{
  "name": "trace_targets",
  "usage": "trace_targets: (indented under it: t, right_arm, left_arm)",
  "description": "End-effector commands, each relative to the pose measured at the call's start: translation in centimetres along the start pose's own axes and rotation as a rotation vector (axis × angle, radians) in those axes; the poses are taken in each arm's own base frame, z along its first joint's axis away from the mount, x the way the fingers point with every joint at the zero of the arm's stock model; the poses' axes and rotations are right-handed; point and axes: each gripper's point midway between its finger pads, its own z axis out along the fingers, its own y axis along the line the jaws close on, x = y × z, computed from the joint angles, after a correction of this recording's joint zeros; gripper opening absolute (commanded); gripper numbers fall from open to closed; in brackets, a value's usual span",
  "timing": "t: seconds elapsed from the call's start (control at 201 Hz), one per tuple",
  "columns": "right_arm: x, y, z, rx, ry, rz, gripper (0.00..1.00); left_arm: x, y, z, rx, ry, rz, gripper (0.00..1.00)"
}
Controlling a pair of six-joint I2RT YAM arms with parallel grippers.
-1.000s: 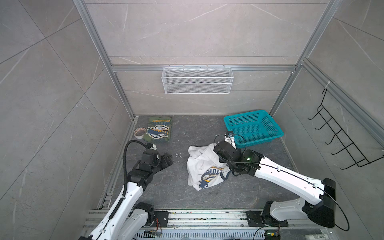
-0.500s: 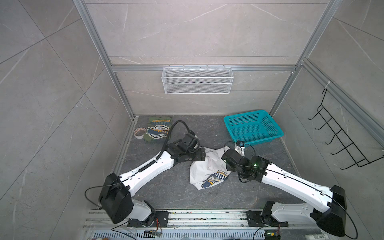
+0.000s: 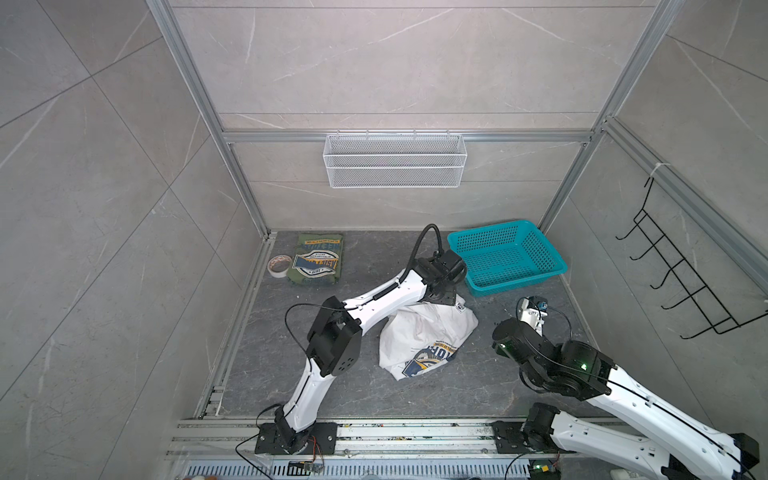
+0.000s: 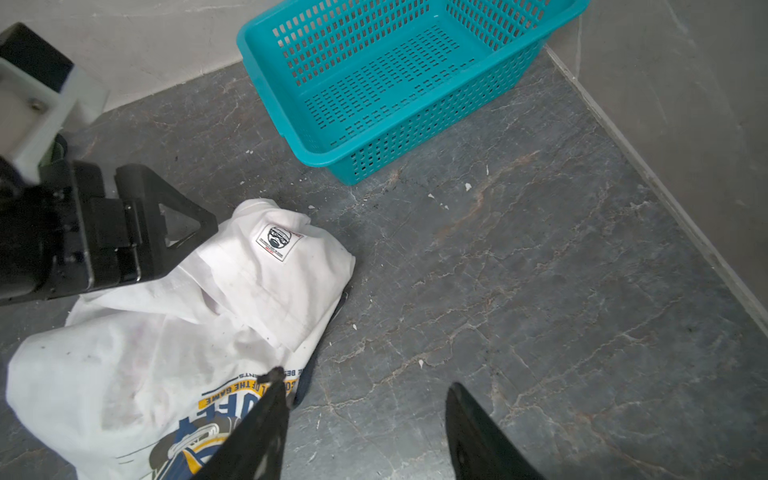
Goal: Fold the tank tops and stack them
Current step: 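Grasp the white tank top's edge with the left gripper while the right withdraws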
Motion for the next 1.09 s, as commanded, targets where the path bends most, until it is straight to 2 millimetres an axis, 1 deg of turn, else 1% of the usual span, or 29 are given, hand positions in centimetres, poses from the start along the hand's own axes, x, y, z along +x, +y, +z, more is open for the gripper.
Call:
trace_targets:
  t: [0.0, 0.144, 0.274, 0.423, 0.533, 0.627, 0.697, 0.766, 0.861, 0.931, 0.971, 1.005, 1.01, 1.09]
  right_arm:
    - [0.6, -1.6, 0.1, 0.044, -0.003, -0.014, 0.62]
    - [0.8, -1.9, 0.3, 0.044, -0.006, -0.018, 0.63]
    - [1.1, -1.8, 0.5, 0.048, 0.002, -0.026, 0.63]
    - [1.3, -1.4, 0.8, 0.052, 0.015, -0.035, 0.63]
    - [1.3, -1.2, 0.8, 0.054, 0.02, -0.034, 0.63]
    - [1.2, -1.1, 0.8, 0.05, 0.017, -0.031, 0.63]
    - [1.1, -1.0, 0.8, 0.048, 0.016, -0.03, 0.63]
    - [1.0, -0.9, 0.7, 0.049, 0.015, -0.029, 0.63]
    - [0.8, -0.7, 0.7, 0.05, 0.013, -0.03, 0.63]
    - [0.8, -0.6, 0.8, 0.053, 0.014, -0.034, 0.63]
    - [0.8, -0.5, 0.9, 0.054, 0.014, -0.035, 0.63]
    - [0.8, -0.4, 0.9, 0.055, 0.014, -0.036, 0.63]
    - [0.8, -0.4, 1.0, 0.054, 0.015, -0.036, 0.63]
    - [0.8, 0.1, 1.3, 0.047, 0.011, -0.034, 0.63]
  left_arm:
    - [-0.1, 0.5, -0.3, -0.033, 0.03, 0.001, 0.68]
    - [0.7, -0.2, 1.1, -0.006, 0.065, -0.009, 0.61]
    - [1.2, -0.7, 1.6, 0.014, 0.083, -0.012, 0.48]
    - [1.3, -1.0, 1.5, 0.033, 0.081, -0.007, 0.32]
    - [1.3, -1.2, 1.3, 0.043, 0.078, 0.002, 0.23]
    - [1.1, -1.3, 0.8, 0.057, 0.068, 0.003, 0.13]
    - [0.8, -1.3, 0.0, 0.067, 0.046, 0.009, 0.05]
    - [0.4, -1.3, -0.8, 0.071, 0.017, 0.021, 0.0]
    - [0.0, -0.8, -1.9, 0.059, -0.012, 0.026, 0.0]
    - [-0.2, -0.6, -3.1, 0.054, -0.037, 0.046, 0.0]
    - [-0.4, -0.4, -4.3, 0.041, -0.068, 0.063, 0.0]
    - [-0.6, -0.2, -5.8, 0.035, -0.104, 0.078, 0.0]
    - [-0.6, -0.2, -5.7, 0.031, -0.105, 0.081, 0.0]
    - [-1.1, 0.5, -10.0, 0.016, -0.199, 0.127, 0.0]
